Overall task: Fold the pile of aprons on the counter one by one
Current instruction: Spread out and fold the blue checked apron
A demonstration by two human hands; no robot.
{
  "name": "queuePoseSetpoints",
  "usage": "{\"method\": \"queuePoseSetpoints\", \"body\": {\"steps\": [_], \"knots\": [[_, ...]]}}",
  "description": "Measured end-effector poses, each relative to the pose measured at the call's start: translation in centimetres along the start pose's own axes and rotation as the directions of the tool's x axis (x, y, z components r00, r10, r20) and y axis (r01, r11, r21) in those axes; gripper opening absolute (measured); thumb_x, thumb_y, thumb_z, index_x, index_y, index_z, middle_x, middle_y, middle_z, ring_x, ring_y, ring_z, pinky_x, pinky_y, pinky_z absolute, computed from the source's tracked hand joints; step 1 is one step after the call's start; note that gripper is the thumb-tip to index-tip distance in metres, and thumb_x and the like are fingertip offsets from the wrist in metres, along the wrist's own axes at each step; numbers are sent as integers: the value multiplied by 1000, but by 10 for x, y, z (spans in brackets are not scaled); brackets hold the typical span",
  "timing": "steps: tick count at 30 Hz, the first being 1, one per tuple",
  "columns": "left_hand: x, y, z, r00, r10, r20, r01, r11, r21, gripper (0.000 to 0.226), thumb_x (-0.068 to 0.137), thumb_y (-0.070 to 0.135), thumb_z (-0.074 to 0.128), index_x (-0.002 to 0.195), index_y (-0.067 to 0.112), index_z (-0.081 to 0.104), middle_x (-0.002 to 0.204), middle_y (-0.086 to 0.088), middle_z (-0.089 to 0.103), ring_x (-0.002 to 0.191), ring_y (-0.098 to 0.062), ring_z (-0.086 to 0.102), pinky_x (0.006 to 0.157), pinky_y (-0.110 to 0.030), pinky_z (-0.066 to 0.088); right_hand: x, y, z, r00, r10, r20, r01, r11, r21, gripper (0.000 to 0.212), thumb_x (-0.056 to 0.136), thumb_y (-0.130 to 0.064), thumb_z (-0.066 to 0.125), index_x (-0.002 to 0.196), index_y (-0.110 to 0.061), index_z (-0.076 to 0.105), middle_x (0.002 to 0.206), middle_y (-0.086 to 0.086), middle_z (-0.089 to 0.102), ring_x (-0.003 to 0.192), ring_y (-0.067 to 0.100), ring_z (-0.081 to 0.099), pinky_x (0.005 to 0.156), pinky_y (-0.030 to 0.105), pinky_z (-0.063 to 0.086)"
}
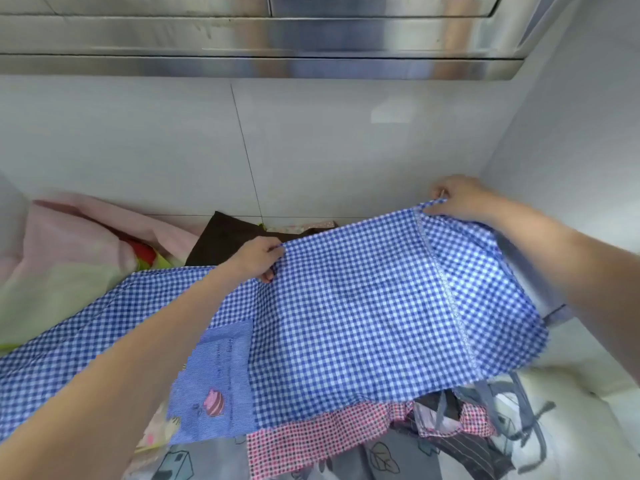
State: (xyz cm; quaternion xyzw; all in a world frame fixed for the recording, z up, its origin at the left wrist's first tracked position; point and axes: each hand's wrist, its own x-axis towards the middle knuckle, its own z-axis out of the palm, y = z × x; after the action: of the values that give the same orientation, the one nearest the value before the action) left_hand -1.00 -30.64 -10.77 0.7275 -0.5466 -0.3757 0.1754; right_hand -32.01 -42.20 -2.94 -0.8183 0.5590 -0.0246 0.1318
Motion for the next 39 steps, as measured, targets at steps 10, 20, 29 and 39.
{"method": "queuePoseSetpoints", "body": {"steps": [10, 20, 29, 39], "knots": [[4, -8, 6, 992, -84, 94, 75, 993, 96, 33, 101, 23, 40, 127, 2, 47, 83, -10, 64, 45, -8, 59, 44, -19, 51, -4, -19, -16, 906, 131, 403, 28, 930, -367, 39, 86, -15, 65, 120, 3, 58, 115, 13, 62, 100, 26, 59, 76, 28, 48], [-51, -7, -40, 881, -126, 456, 160, 986, -37, 25, 96, 28, 49, 82, 11, 59, 45, 6, 42, 35, -5, 32, 41, -17, 34, -56, -50, -48, 622, 147, 769, -194, 981, -31, 9, 88, -2, 58, 85, -5, 66, 76, 8, 71, 63, 15, 66, 66, 29, 55], [-32, -13, -27, 996, 56, -68, -29, 938, 346, 20, 93, 31, 56, 81, 15, 61, 71, -5, 65, 59, -13, 58, 49, -17, 39, -66, -39, -23, 936, 232, 264, -64, 850, -523, 29, 96, -10, 44, 119, 2, 57, 115, 19, 65, 116, 28, 57, 96, 35, 44], [-18, -3, -9, 961, -69, 268, 48, 995, 83, 13, 92, 24, 59, 87, 15, 51, 76, -4, 58, 60, -12, 58, 52, -20, 50, -54, -31, 27, 936, 90, 342, 39, 935, -353, 42, 87, -19, 59, 127, -6, 52, 130, 11, 51, 116, 27, 51, 83, 25, 40]]}}
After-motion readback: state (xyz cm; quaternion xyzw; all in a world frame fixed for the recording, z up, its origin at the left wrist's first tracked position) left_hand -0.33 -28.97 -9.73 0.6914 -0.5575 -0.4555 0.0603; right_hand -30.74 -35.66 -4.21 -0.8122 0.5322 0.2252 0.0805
